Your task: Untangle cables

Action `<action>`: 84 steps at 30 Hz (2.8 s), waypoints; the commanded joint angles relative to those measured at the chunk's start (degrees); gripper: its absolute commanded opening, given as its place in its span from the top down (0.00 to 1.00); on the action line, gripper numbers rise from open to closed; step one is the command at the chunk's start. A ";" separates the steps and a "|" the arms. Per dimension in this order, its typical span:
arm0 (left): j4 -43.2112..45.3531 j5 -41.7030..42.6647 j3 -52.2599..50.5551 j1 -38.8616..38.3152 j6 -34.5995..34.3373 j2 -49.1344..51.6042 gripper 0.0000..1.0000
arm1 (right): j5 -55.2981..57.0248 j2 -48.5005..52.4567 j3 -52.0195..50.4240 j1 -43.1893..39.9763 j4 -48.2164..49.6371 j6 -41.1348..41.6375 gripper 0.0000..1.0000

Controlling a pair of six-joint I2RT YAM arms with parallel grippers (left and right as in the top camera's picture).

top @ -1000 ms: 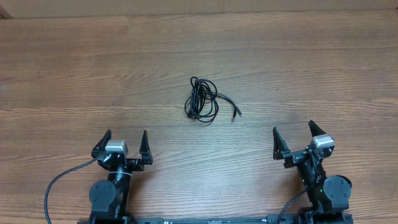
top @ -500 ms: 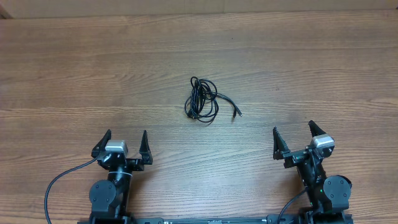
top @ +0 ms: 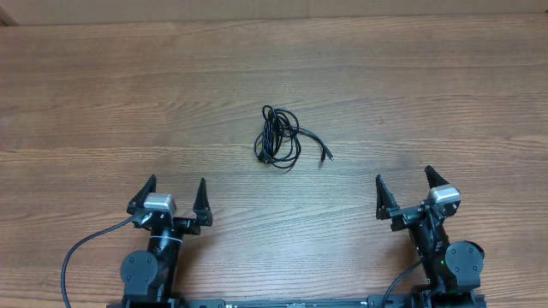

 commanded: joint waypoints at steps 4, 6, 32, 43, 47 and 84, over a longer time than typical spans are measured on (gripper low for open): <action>-12.22 14.43 15.63 0.57 -11.91 2.54 0.00 | 0.52 -0.68 -0.59 -0.17 0.26 -0.09 0.00; -20.57 16.15 22.43 0.57 -11.89 5.57 0.00 | 0.52 -0.68 -0.59 -0.17 0.26 -0.09 0.00; -76.70 22.08 89.96 0.50 1.05 88.21 0.05 | 0.52 -0.68 -0.59 -0.17 0.26 -0.09 0.00; -73.53 23.56 89.94 -3.15 1.07 110.51 0.96 | 0.52 -0.68 -0.59 -0.17 0.26 -0.09 0.00; -73.55 23.54 89.94 -4.57 1.05 113.92 0.96 | 0.46 -0.68 -0.59 -0.17 0.28 -0.07 0.00; -70.86 21.42 98.86 -8.07 1.03 111.95 0.96 | -16.70 56.11 69.20 -0.17 -30.93 7.26 0.00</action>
